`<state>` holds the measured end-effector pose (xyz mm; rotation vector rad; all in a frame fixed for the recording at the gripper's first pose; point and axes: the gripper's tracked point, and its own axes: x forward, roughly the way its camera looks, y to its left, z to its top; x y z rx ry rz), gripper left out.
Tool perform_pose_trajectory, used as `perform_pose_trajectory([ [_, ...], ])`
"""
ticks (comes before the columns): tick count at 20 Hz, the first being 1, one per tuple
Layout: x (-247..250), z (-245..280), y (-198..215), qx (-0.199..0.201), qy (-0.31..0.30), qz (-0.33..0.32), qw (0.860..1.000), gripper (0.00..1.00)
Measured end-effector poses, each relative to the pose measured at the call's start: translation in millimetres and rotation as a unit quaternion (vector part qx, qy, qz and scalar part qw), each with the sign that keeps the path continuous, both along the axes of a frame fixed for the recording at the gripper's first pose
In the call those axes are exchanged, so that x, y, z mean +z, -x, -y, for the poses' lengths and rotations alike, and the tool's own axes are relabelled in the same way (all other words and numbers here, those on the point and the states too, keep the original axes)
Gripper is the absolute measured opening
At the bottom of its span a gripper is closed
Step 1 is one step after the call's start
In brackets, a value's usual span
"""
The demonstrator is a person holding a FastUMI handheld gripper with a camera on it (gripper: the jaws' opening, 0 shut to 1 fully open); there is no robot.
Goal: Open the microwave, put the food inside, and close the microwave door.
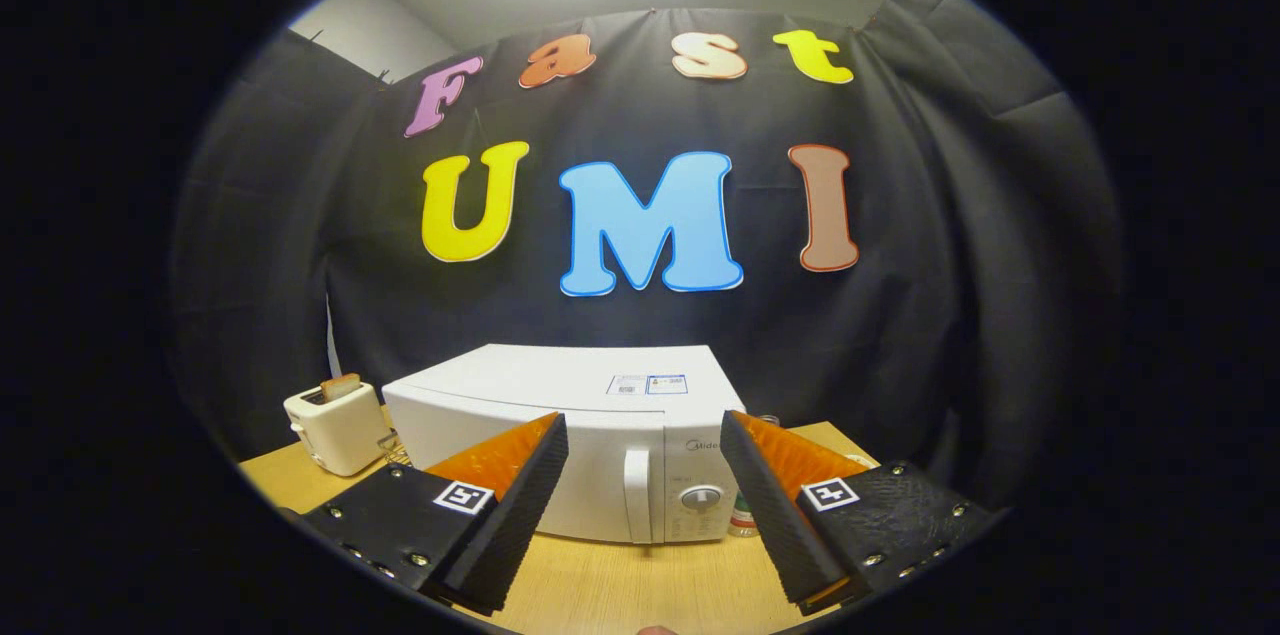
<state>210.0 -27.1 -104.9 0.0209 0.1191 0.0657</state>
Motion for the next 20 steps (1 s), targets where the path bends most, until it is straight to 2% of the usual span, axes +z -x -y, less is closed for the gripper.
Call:
perform_pose_trajectory([
  [8,-65.1,0.6,-45.9,0.006,0.022,-0.062,0.998,0.97],
  [16,-114.4,-3.9,-60.6,0.018,0.047,-0.114,0.992,0.97],
  [17,-121.4,-4.0,-63.9,0.015,0.045,-0.120,0.992,0.94],
  [19,-128.7,-3.9,-70.9,0.013,0.040,-0.130,0.991,0.80],
  [20,-131.1,-5.5,-72.0,0.014,0.036,-0.135,0.990,0.80],
])
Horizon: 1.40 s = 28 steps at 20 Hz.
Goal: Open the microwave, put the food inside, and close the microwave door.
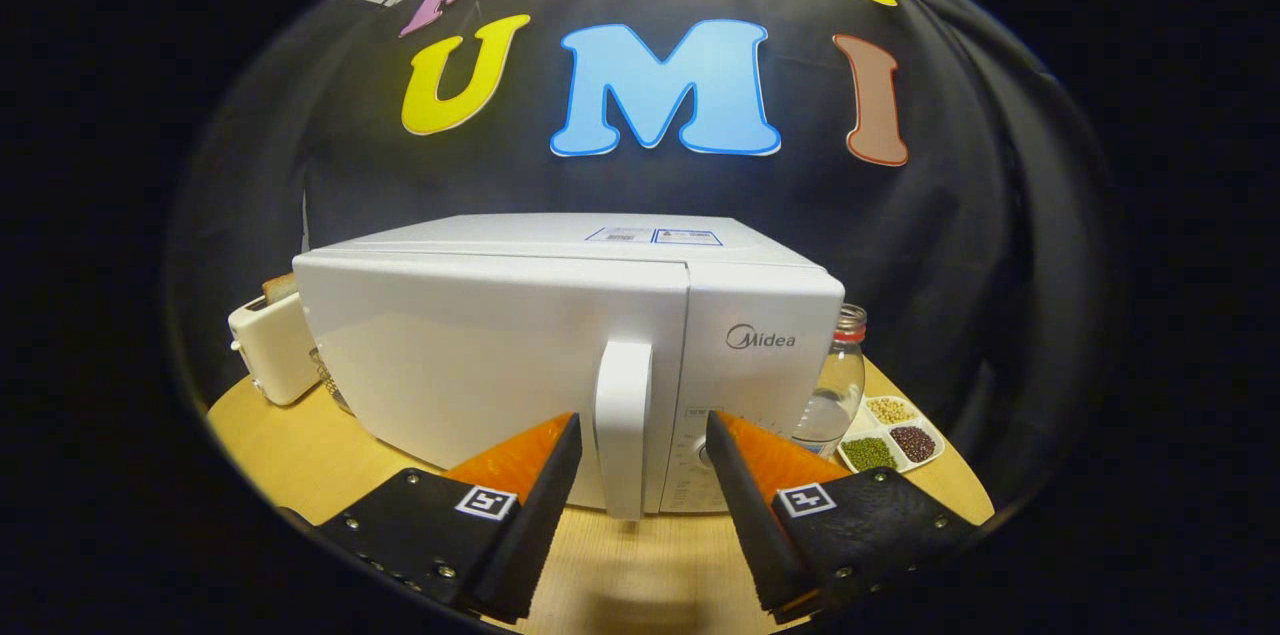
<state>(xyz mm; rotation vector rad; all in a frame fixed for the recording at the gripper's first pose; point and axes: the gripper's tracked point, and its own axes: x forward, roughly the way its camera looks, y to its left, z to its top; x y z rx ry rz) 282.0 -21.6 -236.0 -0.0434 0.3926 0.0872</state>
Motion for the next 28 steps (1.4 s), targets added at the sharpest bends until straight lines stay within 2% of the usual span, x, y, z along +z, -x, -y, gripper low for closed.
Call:
perform_pose_trajectory([
  [1,-2.4,1.0,0.1,-0.004,0.002,-0.004,1.000,0.80],
  [2,-2.6,-1.2,-0.6,-0.001,-0.002,-0.004,1.000,0.70],
  [3,-2.6,-3.5,-0.3,0.001,-0.002,-0.005,1.000,0.52],
  [5,-3.5,-6.1,-0.5,0.002,0.004,-0.006,1.000,0.47],
  [7,-5.9,-11.8,-0.1,0.008,0.000,-0.014,1.000,0.47],
  [8,-2.1,-10.8,-0.5,-0.001,0.004,-0.014,1.000,0.47],
  [9,-6.5,-9.3,-2.7,-0.007,0.009,-0.017,1.000,0.24],
  [12,-4.7,-9.3,0.1,-0.016,-0.004,-0.021,1.000,0.24],
  [13,-5.7,-9.9,-1.3,-0.015,-0.002,-0.021,1.000,0.16],
  [16,-5.4,-8.9,0.1,-0.013,0.013,-0.017,1.000,0.15],
  [17,-4.0,-9.5,1.7,-0.012,0.015,-0.018,1.000,0.08],
  [19,-4.7,-10.5,2.9,-0.012,0.011,-0.021,1.000,0.08],
  [23,-2.1,-18.0,37.3,0.000,0.031,-0.010,0.999,0.08],
  [28,-0.5,-28.9,70.4,-0.001,0.008,-0.033,0.999,0.08],
])
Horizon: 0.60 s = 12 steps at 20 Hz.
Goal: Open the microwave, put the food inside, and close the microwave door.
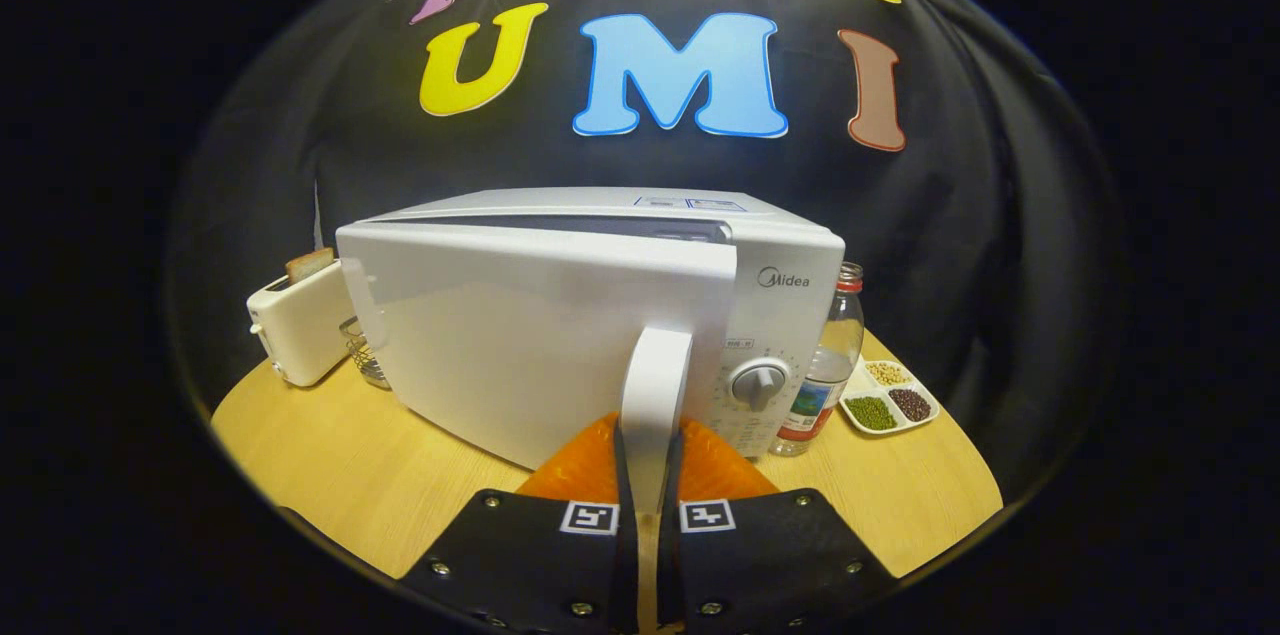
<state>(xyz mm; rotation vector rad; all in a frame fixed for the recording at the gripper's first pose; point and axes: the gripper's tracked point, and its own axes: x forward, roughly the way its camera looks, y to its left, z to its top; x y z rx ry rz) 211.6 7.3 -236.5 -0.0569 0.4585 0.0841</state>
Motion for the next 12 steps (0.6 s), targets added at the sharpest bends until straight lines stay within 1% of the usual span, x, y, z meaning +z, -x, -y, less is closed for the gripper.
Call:
perform_pose_trajectory([
  [5,1.4,-21.3,44.2,0.004,-0.009,-0.009,1.000,0.09],
  [8,3.5,-37.7,67.7,0.006,-0.016,-0.016,1.000,0.13],
  [9,2.9,-43.8,75.6,0.006,-0.018,-0.018,1.000,0.16],
  [12,4.0,-60.8,97.0,0.007,-0.024,-0.023,0.999,0.20],
])
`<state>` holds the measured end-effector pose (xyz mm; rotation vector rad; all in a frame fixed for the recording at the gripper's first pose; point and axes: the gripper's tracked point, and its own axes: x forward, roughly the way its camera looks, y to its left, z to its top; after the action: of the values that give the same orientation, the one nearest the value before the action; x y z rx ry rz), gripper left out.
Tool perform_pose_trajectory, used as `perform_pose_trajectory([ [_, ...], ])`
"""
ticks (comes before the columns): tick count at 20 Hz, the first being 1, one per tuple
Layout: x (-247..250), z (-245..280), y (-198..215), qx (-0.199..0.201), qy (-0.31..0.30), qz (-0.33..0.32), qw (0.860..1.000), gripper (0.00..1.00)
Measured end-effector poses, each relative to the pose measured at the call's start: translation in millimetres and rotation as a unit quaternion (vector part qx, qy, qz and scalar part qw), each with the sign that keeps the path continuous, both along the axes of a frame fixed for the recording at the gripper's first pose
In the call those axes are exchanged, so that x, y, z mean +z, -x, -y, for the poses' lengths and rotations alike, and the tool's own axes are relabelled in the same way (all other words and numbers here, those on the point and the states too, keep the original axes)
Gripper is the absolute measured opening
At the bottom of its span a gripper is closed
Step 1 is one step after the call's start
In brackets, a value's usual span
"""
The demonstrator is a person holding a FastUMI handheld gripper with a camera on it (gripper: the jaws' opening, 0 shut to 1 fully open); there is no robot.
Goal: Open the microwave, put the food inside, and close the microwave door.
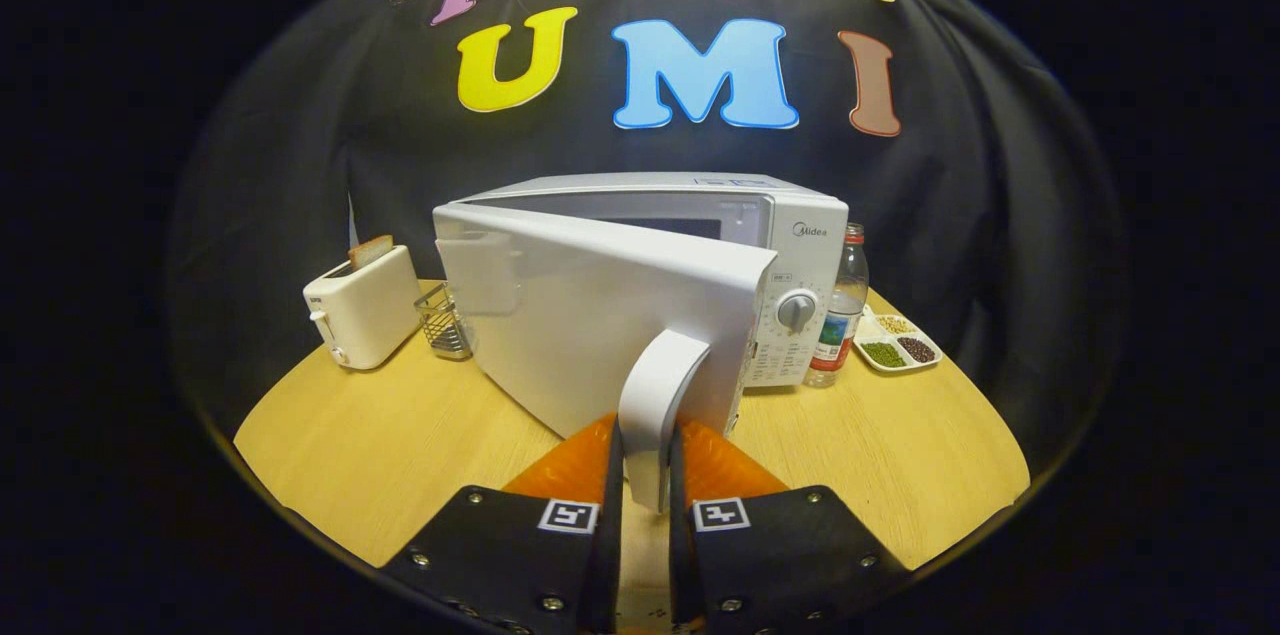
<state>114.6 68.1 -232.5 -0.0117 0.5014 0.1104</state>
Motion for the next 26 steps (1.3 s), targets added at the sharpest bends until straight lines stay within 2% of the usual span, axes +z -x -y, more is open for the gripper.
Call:
perform_pose_trajectory([
  [11,-3.4,-71.5,66.4,0.026,0.006,-0.002,1.000,0.21],
  [17,-3.6,-112.2,87.8,0.041,-0.001,-0.002,0.999,0.21],
  [22,-8.4,-156.5,113.3,0.069,-0.008,-0.006,0.998,0.21],
  [26,-14.8,-195.5,130.1,0.112,-0.010,-0.012,0.994,0.21],
])
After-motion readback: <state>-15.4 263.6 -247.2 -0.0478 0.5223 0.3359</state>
